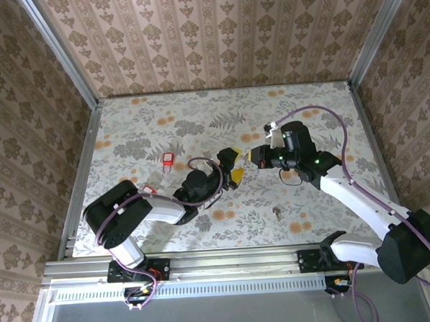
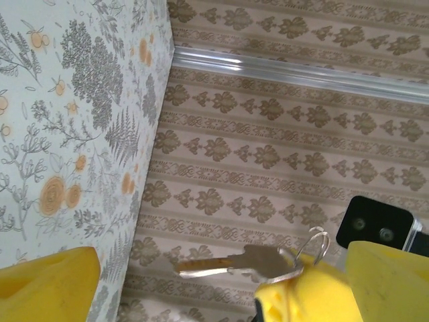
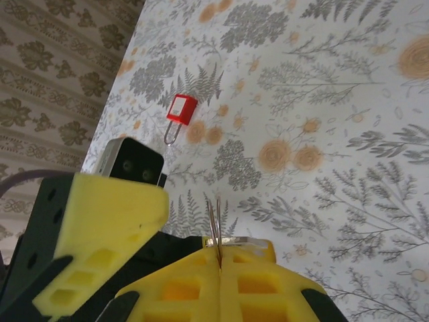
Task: Unlock with the key
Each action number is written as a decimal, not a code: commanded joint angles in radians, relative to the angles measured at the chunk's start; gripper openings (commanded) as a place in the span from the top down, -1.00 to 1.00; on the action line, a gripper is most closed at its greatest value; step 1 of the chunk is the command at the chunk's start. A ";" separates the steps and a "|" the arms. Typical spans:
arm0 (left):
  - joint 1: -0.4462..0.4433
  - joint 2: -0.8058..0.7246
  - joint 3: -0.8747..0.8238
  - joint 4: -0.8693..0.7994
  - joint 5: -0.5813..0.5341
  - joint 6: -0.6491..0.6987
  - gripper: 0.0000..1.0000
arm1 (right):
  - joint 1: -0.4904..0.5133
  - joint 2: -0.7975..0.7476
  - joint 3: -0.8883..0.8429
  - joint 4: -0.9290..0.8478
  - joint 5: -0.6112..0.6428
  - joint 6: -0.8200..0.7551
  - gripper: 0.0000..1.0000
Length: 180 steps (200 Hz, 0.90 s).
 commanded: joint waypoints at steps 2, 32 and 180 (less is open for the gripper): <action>-0.008 -0.024 -0.020 0.055 -0.056 -0.030 -0.87 | 0.043 -0.031 -0.030 0.083 0.004 0.055 1.00; -0.009 -0.030 -0.014 0.045 -0.055 -0.033 -0.86 | 0.101 -0.038 -0.051 0.115 0.019 0.067 1.00; -0.003 -0.023 -0.019 0.058 -0.047 -0.013 -0.33 | 0.147 -0.087 -0.158 0.137 0.020 0.054 1.00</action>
